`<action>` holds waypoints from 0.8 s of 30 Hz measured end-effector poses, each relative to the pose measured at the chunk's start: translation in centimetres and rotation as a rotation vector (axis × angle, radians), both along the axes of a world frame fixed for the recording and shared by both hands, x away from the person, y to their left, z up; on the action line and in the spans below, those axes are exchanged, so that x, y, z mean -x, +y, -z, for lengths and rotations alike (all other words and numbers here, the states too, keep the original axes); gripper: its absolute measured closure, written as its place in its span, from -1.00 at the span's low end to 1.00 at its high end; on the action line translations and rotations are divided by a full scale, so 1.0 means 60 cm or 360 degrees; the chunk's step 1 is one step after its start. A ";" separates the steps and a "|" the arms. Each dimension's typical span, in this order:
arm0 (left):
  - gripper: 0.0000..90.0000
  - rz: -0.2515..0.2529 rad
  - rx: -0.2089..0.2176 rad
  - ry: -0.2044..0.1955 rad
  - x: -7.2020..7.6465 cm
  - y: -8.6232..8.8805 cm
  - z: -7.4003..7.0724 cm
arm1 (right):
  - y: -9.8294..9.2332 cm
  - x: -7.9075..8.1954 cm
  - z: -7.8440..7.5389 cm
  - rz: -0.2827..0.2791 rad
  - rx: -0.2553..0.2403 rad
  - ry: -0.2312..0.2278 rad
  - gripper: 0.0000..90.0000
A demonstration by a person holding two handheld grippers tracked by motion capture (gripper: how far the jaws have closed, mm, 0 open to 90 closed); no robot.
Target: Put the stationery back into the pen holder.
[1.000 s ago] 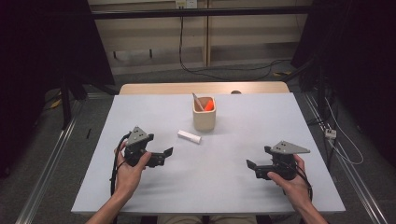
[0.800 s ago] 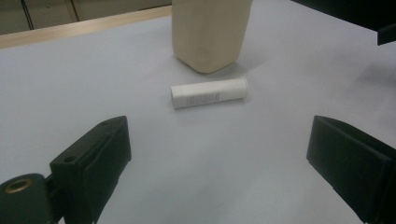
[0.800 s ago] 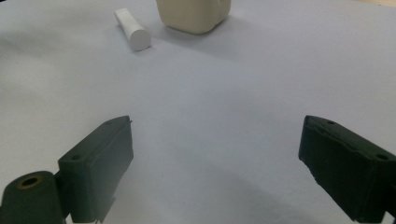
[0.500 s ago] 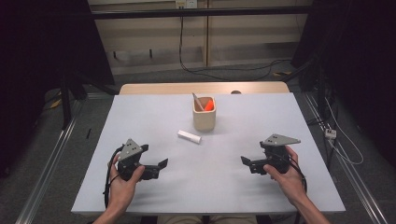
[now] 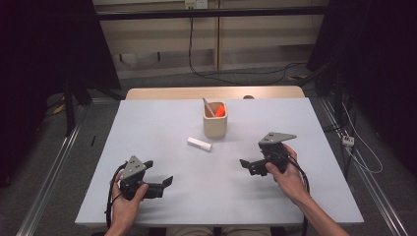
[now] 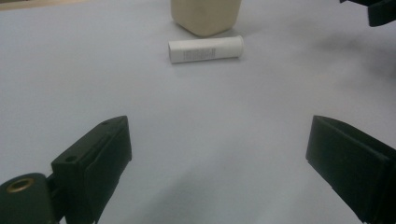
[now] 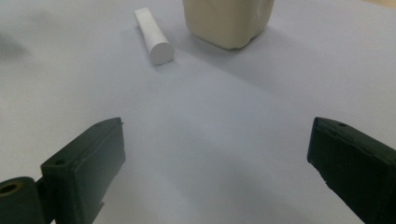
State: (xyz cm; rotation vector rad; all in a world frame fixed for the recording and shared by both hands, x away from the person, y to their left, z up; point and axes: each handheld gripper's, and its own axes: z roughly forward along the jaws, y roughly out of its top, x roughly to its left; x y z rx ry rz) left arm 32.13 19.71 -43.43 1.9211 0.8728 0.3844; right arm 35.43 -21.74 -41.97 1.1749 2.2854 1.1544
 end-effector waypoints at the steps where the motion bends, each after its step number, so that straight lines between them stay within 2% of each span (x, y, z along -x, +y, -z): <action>1: -0.85 0.0004 0.0000 -0.0011 0.000 0.000 -0.002 | 0.006 -0.005 0.001 -0.0010 0.0009 0.0008 -0.90; 5: -0.85 0.0006 0.0021 -0.0039 0.003 0.001 -0.005 | 0.024 -0.022 -0.005 -0.0070 0.0027 0.0038 -0.90; 11: -0.85 0.0023 0.0004 -0.0043 0.002 -0.003 0.000 | 0.044 -0.045 -0.016 -0.0135 0.0005 0.0073 -0.87; 14: -0.85 0.0022 -0.0001 -0.0048 0.000 -0.005 0.002 | 0.053 -0.057 -0.015 -0.0150 0.0000 0.0121 -0.84; 17: -0.85 0.0025 0.0001 -0.0054 0.000 -0.006 0.002 | 0.063 -0.067 -0.013 -0.0178 0.0026 0.0112 -0.83; 24: -0.85 0.0032 0.0003 -0.0063 0.000 -0.006 0.001 | 0.094 -0.091 -0.016 -0.0254 0.0100 0.0144 -0.79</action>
